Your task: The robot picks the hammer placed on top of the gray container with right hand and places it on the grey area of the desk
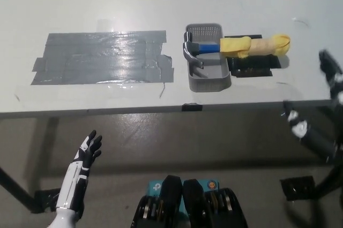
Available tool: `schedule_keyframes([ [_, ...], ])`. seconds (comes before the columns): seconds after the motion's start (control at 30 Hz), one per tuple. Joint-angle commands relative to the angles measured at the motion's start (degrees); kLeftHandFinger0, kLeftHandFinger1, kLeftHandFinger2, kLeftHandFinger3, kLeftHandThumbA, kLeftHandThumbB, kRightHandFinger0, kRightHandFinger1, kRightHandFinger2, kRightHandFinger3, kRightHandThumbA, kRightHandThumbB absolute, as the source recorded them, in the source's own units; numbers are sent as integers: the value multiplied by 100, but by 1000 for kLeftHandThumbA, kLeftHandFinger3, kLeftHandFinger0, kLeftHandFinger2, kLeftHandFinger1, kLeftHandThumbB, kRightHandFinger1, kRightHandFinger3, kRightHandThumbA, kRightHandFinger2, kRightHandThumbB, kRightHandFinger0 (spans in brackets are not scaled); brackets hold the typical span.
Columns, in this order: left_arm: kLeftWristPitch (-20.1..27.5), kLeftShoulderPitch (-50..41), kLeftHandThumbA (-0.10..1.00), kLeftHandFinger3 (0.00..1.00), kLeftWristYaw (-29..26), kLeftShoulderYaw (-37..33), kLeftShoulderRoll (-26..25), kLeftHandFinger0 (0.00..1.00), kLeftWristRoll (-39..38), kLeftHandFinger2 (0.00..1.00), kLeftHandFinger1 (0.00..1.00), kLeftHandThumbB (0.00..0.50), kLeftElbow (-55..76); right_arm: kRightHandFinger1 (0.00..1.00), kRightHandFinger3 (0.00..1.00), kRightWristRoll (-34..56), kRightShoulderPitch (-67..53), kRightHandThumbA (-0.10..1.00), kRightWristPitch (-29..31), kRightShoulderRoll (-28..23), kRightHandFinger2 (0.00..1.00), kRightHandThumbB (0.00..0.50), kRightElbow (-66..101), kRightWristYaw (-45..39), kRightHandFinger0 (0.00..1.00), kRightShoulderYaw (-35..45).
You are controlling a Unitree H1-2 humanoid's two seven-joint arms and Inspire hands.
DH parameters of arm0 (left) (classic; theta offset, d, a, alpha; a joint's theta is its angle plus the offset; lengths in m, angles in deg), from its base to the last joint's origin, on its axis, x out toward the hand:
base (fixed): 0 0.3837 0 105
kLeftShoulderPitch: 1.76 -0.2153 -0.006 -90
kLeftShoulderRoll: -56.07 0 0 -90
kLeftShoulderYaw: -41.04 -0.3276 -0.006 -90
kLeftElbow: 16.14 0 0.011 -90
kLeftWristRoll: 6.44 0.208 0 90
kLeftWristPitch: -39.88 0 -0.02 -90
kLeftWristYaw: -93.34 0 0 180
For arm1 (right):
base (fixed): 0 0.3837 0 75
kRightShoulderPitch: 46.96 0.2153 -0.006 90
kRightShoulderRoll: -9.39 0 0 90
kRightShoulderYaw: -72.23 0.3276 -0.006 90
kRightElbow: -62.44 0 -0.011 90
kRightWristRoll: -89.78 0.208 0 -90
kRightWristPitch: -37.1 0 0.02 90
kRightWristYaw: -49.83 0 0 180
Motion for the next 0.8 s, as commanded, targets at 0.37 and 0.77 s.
schedule_keyframes([
  [0.37,318,118,1000,1000,53,-32,-93,1000,42,1000,1000,228,150,1000,1000,-1106,4760,1000,-2716,-2168,1000,380,-2962,-3327,1000,-2181],
  [0.77,324,120,1000,1000,65,-30,-103,1000,28,1000,1000,209,185,1000,1000,-1172,6210,1000,-2670,-1469,1000,396,-5654,-3602,1000,-3193],
])
